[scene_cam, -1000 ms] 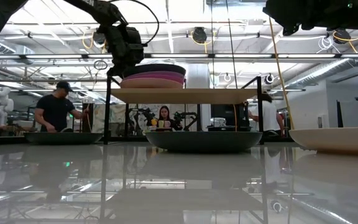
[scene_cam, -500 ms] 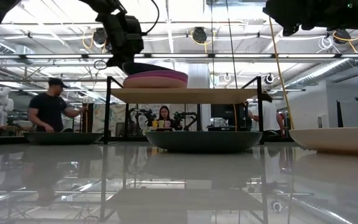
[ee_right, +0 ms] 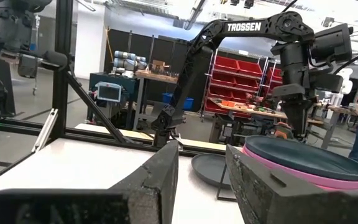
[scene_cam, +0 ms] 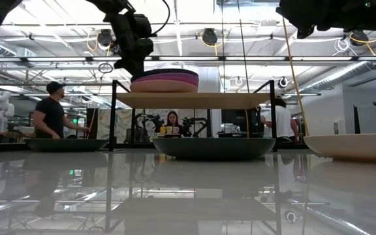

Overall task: Place and stack plates onto a shelf
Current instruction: Put the gray plate on the shelf

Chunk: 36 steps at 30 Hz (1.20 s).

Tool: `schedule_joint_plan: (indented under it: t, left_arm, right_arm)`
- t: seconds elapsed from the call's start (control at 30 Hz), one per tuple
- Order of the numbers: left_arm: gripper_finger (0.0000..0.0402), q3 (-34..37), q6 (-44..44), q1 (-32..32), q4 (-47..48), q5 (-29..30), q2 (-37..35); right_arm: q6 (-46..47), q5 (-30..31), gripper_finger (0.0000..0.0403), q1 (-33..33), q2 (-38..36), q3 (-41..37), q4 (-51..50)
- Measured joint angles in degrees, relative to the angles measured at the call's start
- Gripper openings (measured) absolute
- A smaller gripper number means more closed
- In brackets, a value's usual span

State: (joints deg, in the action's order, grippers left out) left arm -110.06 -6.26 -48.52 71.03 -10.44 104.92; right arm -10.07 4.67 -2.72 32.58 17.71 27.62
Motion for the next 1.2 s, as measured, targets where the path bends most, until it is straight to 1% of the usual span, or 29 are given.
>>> schedule_joint_plan:
  t: [0.13,0.37,0.47,0.6,0.7,0.73,0.8,0.87,0.97,1.1,1.2]
  left_arm:
    - [0.0095,0.00,0.19,0.80,-1.57,0.00,0.00]
    - [0.0095,0.02,-4.97,2.63,-6.13,0.10,-0.83]
    - [0.0095,-0.09,-5.17,3.43,-10.54,0.10,-3.93]
    - [0.0095,-0.07,-5.49,4.19,-13.84,0.11,-10.51]
    - [0.0095,2.75,-5.69,5.67,-16.43,0.20,-16.35]
    - [0.0095,4.48,-5.69,6.43,-17.58,0.46,-18.56]
    - [0.0095,9.43,-5.67,8.46,-20.38,3.07,-23.08]
    - [0.0095,16.34,-5.23,10.78,-23.43,7.11,-28.00]
    - [0.0095,28.47,-3.13,14.77,-30.41,12.70,-35.96]
    - [0.0095,46.44,0.79,21.57,-44.82,18.97,-47.77]
    - [0.0095,59.25,3.59,26.86,-59.90,23.80,-55.91]
  right_arm:
    - [-0.02,0.00,0.0116,-0.01,0.01,-0.01,0.00]
    - [-0.18,0.00,0.0116,-0.01,0.01,-0.01,-0.13]
    - [-0.35,0.00,0.0116,0.00,0.01,-0.02,-0.48]
    - [-0.67,0.02,0.0116,-0.02,0.00,-0.02,-1.09]
    - [-0.87,0.02,0.0116,0.00,0.02,-0.02,-1.44]
    - [-0.93,0.02,0.0116,-0.02,0.01,-0.02,-1.62]
    - [-1.10,0.02,0.0116,0.00,0.02,-0.02,-1.86]
    - [-1.14,0.02,0.0116,-0.02,0.02,-0.02,-1.97]
    - [-1.22,0.02,0.0116,0.00,0.02,-0.02,-2.39]
    - [-1.29,0.02,0.0116,-0.01,0.02,-0.02,-2.69]
    - [-1.31,0.02,0.0116,0.00,0.02,-0.02,-2.69]
